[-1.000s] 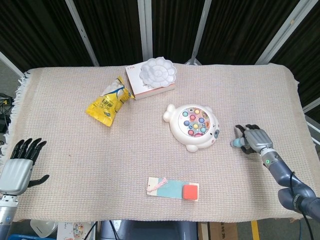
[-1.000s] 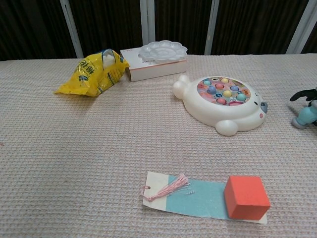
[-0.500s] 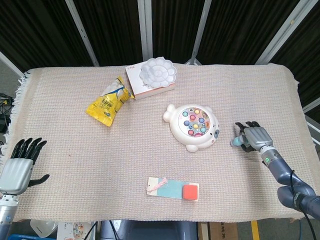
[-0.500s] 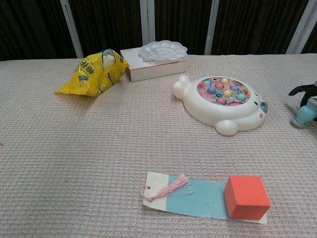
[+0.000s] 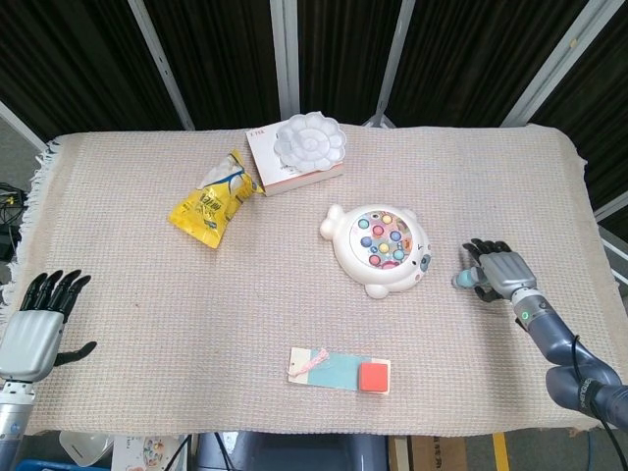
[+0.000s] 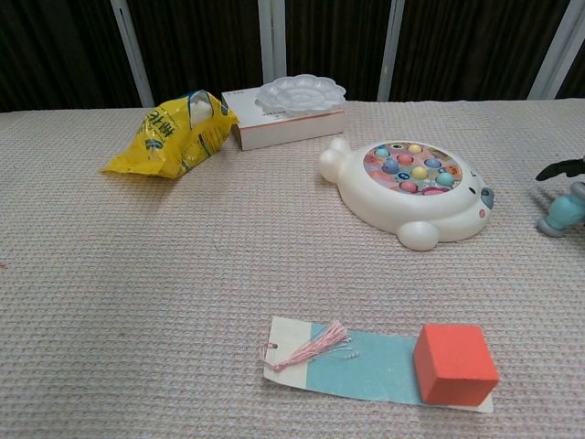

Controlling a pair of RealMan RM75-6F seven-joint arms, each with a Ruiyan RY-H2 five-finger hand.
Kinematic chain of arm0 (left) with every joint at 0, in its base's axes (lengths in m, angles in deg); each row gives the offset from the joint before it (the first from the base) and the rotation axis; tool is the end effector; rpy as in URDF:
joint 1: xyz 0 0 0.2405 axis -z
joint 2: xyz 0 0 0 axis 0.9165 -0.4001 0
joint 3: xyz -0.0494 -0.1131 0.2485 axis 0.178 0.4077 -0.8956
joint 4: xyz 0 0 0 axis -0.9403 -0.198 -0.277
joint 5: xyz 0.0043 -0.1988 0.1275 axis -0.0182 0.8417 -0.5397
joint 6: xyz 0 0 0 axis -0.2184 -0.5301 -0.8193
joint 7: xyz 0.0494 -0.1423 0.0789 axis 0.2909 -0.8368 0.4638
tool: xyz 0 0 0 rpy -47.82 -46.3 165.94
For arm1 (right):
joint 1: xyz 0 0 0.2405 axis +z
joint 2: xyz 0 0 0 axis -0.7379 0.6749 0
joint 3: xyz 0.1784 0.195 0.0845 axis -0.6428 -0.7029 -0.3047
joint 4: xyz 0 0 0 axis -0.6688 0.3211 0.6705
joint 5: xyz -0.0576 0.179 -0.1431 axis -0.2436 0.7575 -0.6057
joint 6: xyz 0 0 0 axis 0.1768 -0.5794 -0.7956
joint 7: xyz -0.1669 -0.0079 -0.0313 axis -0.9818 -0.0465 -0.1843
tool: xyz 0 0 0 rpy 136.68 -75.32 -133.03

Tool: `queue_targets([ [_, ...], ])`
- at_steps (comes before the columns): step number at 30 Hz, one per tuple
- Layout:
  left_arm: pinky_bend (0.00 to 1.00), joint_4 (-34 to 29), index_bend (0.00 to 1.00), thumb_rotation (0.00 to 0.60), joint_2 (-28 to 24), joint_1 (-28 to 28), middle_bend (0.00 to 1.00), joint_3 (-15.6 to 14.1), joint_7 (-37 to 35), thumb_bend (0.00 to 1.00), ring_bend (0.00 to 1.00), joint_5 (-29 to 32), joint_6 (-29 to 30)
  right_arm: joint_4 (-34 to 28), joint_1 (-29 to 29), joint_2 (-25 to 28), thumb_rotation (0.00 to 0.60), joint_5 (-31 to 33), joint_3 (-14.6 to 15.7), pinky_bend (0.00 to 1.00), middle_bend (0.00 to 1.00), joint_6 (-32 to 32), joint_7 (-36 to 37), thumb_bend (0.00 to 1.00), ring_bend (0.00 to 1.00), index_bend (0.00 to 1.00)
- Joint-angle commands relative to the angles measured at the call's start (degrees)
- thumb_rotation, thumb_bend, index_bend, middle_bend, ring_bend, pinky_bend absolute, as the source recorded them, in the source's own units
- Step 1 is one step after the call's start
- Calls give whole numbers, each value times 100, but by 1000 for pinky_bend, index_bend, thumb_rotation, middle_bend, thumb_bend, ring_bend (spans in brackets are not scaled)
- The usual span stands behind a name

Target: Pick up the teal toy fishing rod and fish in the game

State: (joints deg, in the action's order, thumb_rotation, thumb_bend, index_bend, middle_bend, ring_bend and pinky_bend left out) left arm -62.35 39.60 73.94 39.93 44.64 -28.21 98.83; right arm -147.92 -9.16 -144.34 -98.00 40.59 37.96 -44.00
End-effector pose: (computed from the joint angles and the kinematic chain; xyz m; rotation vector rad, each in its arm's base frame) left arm -0.3137 0.2175 0.1141 -1.4956 -0.8446 -0.8237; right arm -0.3478 -0.4154 0.0641 1.7480 -1.1258 0.4219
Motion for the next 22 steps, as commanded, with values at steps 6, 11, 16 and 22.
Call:
queue_targets([
  [6, 0, 64, 107, 600, 12, -19, 64, 31, -101, 85, 0, -25, 84, -822, -392, 512, 600, -28, -38, 0, 0, -870, -133, 426, 0, 0],
  [11, 0, 159, 107, 600, 70, -65, 64, 64, -231, 86, 0, -78, 240, -1625, -1018, 904, 600, -304, -39, 0, 0, -2048, 50, 425, 0, 0],
  [16, 0, 279, 107, 600, 135, -125, 64, 51, -327, 85, 0, -114, 347, -1980, -1881, 924, 600, -900, 18, 0, 1, -3742, 422, 426, 0, 0],
  [22, 0, 343, 111, 600, 177, -206, 65, 3, -358, 85, 0, -219, 489, -1823, -2666, 632, 600, -1656, 253, 0, 13, -5212, 602, 426, 0, 0],
])
